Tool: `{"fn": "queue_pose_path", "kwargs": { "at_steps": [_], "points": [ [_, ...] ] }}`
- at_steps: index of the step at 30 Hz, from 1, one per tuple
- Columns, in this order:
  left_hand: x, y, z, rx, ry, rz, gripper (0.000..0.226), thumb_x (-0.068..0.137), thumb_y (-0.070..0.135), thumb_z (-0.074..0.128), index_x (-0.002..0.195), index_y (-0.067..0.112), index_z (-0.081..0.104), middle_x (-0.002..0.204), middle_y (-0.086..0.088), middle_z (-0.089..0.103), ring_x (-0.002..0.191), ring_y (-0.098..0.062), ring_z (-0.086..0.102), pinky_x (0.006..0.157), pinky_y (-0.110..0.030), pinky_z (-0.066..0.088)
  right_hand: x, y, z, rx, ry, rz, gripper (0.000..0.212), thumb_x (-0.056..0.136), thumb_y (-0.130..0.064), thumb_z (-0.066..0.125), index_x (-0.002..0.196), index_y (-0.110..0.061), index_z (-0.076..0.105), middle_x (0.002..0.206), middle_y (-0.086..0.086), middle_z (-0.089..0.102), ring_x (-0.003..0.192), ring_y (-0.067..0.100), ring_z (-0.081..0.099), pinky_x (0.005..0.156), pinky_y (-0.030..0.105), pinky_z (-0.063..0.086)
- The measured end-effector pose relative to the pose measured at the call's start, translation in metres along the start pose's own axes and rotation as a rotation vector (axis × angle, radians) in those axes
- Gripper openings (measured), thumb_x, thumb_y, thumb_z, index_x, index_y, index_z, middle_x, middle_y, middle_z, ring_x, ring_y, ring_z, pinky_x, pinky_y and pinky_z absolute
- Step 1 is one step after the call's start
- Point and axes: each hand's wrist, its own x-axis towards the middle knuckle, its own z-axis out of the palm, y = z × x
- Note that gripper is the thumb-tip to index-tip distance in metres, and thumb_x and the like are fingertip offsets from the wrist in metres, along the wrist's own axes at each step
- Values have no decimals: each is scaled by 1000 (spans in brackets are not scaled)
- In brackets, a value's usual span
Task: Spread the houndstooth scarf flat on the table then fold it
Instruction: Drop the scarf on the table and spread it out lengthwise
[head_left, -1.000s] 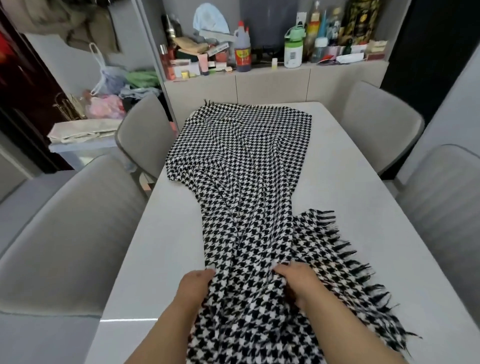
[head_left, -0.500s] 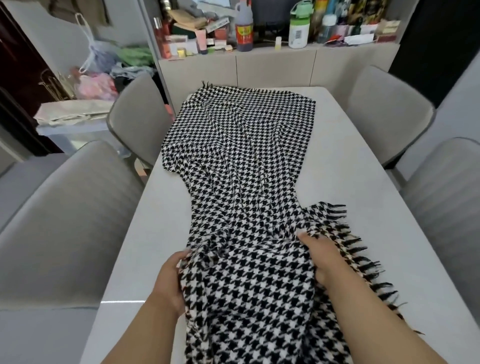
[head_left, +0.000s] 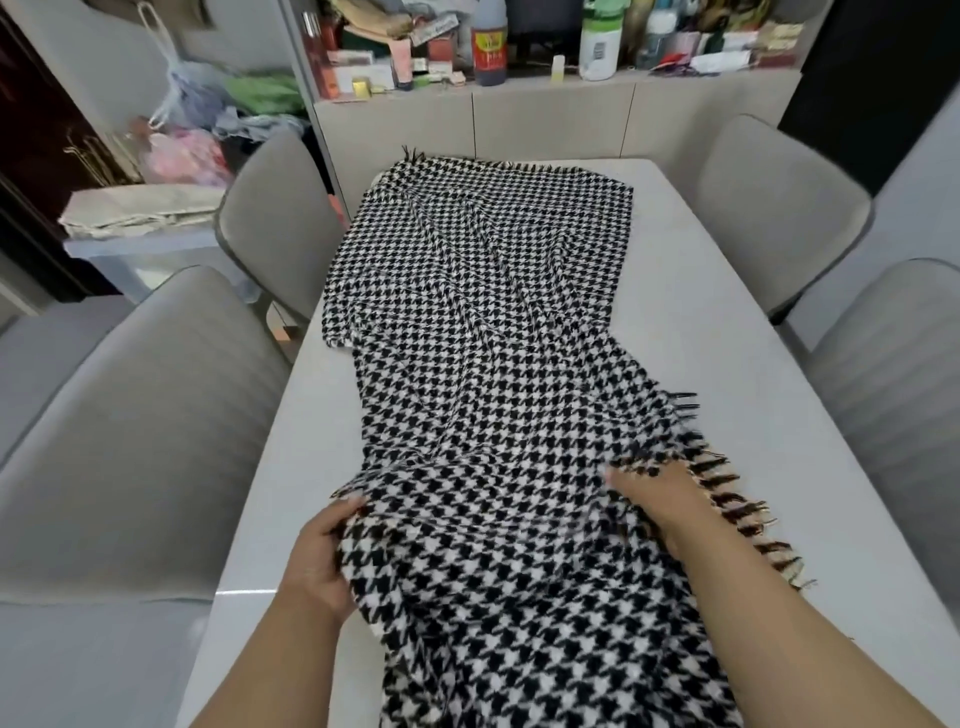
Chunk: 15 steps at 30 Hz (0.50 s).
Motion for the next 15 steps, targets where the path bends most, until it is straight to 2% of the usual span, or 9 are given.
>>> {"fn": "queue_pose_path", "kwargs": {
  "at_steps": [2,4,5,7,8,9,11,13,15],
  "points": [
    [-1,4,-9,-16,51,5,30,89,16,48,90,5,76,90,-21,74,74,-35,73,62,-44,60,-8,2,-3,-224,-26,-54,74,84,-23,73,142,3,35,145,21,42,130,36,43,101,38,38],
    [-5,10,-24,-80,91,20,26,86,20,55,97,6,73,96,-21,74,77,-36,73,71,-45,58,-7,3,-17,-324,167,-118,52,88,-19,69,129,6,50,130,24,55,117,38,53,93,38,44],
    [-7,12,-35,-128,112,37,26,76,21,67,95,5,74,101,-22,73,79,-38,73,78,-47,55,-2,4,-28,-283,305,-136,46,88,-18,68,123,8,54,124,26,59,112,39,56,90,40,45],
    [-12,13,-52,-241,129,77,66,35,20,90,97,4,74,105,-24,71,88,-42,70,83,-50,48,5,1,-51,-129,550,-164,42,87,-18,68,118,7,56,117,26,62,108,40,57,89,40,45],
    [-15,10,-56,-265,148,69,85,21,21,91,102,6,72,106,-24,70,95,-41,67,83,-52,47,9,-4,-60,-64,626,-184,45,85,-19,70,120,4,54,117,25,62,108,39,58,89,39,44],
    [-16,5,-58,-265,181,57,90,20,21,89,107,8,69,108,-23,69,99,-39,64,83,-53,47,13,-8,-64,-22,671,-209,48,83,-20,72,123,1,52,117,25,62,108,38,58,89,38,44],
    [-19,-5,-50,-167,272,-11,75,44,22,84,114,8,64,113,-23,66,103,-38,62,87,-54,48,13,-16,-59,-108,728,-247,60,78,-23,78,126,-4,48,120,24,58,112,38,54,93,41,43],
    [-18,-13,-43,-59,331,-66,53,75,26,72,122,6,61,116,-24,67,107,-40,63,91,-54,49,3,-17,-34,-374,765,-343,75,73,-35,79,133,-8,44,128,21,52,121,37,45,103,46,37],
    [-14,-17,-37,28,331,-92,45,84,30,67,120,4,62,112,-24,69,104,-40,66,89,-53,51,-14,-7,4,-583,599,-555,79,74,-48,74,138,-17,38,133,11,48,127,31,42,110,48,32]
  ]
}}
